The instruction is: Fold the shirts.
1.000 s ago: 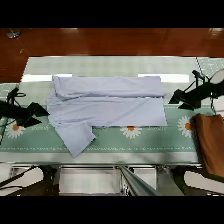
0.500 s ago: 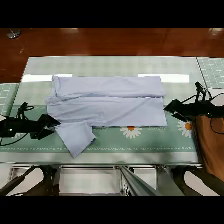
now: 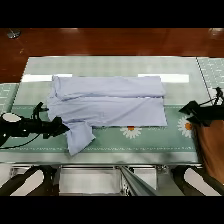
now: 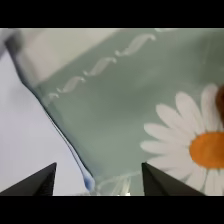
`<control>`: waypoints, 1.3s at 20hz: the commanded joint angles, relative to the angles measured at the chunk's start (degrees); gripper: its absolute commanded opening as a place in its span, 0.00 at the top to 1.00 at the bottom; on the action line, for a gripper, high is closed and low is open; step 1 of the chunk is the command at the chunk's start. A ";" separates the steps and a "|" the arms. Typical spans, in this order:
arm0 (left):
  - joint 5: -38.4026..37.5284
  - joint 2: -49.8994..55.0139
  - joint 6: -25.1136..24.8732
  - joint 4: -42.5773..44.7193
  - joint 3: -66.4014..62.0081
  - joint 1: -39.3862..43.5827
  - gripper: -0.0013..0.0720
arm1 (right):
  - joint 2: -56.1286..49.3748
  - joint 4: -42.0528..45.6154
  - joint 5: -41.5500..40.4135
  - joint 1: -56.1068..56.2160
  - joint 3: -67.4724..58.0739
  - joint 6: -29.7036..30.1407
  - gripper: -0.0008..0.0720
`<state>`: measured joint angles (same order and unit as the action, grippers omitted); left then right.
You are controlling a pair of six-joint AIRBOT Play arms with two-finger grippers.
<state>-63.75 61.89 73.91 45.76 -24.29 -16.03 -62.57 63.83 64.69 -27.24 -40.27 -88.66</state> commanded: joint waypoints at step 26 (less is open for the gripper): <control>-0.76 -1.44 -2.36 -0.81 -6.60 -4.13 0.95 | -11.13 -6.05 -2.38 15.98 -6.10 4.50 0.96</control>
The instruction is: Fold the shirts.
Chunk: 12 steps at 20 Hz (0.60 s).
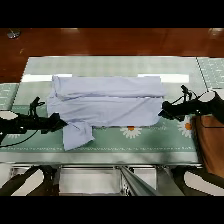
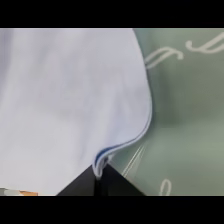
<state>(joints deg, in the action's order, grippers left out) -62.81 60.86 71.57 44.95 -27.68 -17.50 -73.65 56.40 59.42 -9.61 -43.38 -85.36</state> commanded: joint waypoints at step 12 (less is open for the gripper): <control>13.75 16.24 2.67 -3.02 -27.85 5.03 0.95 | -12.17 -5.90 -2.97 -1.64 -25.11 2.43 0.96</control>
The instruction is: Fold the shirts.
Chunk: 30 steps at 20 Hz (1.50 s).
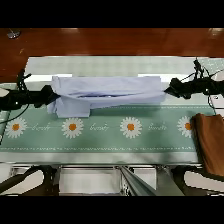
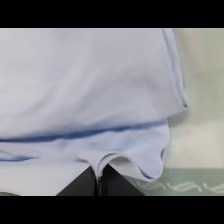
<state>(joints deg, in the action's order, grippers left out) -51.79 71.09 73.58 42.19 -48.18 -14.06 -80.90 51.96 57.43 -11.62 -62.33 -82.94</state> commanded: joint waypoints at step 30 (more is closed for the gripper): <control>-11.89 9.75 1.03 6.86 -17.18 -8.02 0.02 | -26.97 6.82 17.55 -5.99 -28.55 -4.09 0.13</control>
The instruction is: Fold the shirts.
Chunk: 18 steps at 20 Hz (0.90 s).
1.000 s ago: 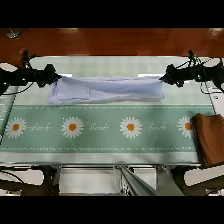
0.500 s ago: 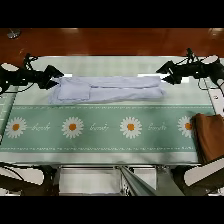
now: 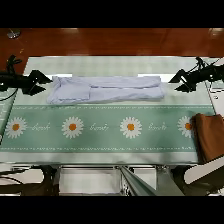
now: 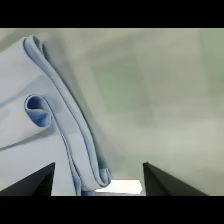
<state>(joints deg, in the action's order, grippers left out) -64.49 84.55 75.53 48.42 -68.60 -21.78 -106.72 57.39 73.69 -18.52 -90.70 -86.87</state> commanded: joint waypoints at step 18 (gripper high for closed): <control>-1.25 -5.25 -0.87 -5.27 5.22 8.46 0.02 | -3.23 -6.97 3.61 9.49 -0.17 3.76 0.96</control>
<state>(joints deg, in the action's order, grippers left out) -63.61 79.35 74.67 44.38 -63.37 -14.31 -110.45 50.33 73.76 -8.95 -90.80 -83.96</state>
